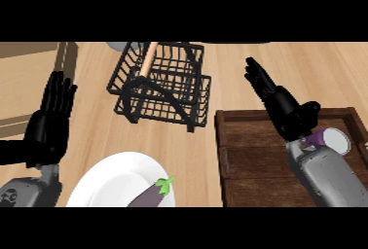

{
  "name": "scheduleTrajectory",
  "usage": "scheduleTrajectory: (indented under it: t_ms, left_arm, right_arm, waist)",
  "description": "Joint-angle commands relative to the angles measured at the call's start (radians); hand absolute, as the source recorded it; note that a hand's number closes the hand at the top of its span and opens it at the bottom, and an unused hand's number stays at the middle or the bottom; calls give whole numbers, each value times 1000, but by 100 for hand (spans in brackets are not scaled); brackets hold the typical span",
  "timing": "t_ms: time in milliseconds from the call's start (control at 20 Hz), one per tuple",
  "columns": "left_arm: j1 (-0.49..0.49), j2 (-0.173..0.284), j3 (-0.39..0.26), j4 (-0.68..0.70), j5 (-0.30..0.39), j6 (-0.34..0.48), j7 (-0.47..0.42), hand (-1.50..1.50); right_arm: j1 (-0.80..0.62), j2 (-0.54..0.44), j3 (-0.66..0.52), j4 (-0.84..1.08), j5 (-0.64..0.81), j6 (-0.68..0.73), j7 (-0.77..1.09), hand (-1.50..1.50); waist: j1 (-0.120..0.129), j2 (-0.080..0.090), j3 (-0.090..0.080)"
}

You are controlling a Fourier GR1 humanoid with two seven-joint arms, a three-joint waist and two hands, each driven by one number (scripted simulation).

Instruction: Pick the can from the tray and place it in the tiered basket

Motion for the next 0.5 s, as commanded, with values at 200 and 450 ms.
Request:
scheduleTrajectory:
  t_ms: [200, 450]
  left_arm:
    - [11, 4, -121, 131, -57, -156, 10, 0]
    - [69, -27, -193, 160, -54, -238, -16, 0]
  right_arm:
    - [6, -27, -154, 81, -58, -1, 60, -150]
    - [78, 71, -171, 167, -25, -89, -78, -150]
  waist:
    - [-2, -12, 10]
    - [8, -12, 11]
